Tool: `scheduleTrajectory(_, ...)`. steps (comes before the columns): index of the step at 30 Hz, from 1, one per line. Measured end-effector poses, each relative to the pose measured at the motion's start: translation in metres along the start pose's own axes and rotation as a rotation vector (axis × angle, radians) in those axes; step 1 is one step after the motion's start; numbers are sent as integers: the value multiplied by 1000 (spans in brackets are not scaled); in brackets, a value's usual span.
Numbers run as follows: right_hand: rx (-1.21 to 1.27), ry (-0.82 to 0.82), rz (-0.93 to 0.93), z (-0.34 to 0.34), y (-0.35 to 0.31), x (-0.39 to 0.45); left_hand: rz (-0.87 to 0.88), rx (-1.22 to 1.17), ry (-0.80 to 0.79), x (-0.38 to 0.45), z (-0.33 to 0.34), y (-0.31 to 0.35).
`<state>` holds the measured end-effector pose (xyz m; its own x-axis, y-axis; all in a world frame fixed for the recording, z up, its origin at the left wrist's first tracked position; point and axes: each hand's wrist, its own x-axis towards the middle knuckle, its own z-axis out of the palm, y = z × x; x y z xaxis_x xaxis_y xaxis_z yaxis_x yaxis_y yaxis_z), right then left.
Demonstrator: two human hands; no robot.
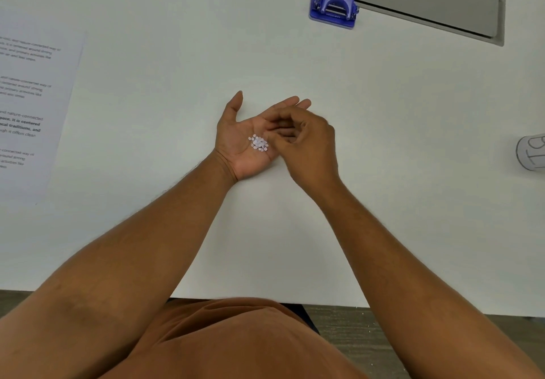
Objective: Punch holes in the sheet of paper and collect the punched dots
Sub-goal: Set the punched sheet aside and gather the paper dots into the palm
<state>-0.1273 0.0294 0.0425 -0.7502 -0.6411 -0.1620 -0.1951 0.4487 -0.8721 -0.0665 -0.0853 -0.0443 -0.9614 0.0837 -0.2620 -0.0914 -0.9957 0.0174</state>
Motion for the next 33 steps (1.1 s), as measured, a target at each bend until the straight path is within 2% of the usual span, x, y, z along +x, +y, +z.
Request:
scheduleTrajectory(3,155,68,47,-25,10,2,6,-33,-6,0,1,0)
scheduleTrajectory(5,166,135,59,-46,25,-1,14,-24,1,-1,2,1)
scheduleTrajectory(8,-13,165,62,-75,55,-13,21,-16,1,-2,2,1)
scheduleTrajectory(11,-232,86,53,-92,81,-31,23,-19,3,-2,2,1)
scheduleTrajectory(14,-290,23,46,-91,97,-47,22,-22,5,-2,2,1)
scheduleTrajectory(18,-382,78,-106,-66,104,-65,27,-20,3,-3,3,0)
scheduleTrajectory(21,-468,59,-182,-42,103,-71,29,-8,13,-3,3,0)
scheduleTrajectory(27,-266,84,-181,-44,107,-54,33,-6,17,-4,5,-2)
scheduleTrajectory(30,-246,-10,-175,-62,112,-30,37,-7,12,-5,6,-1)
scheduleTrajectory(33,-228,-219,-190,-73,111,-7,38,-8,16,-5,6,-2)
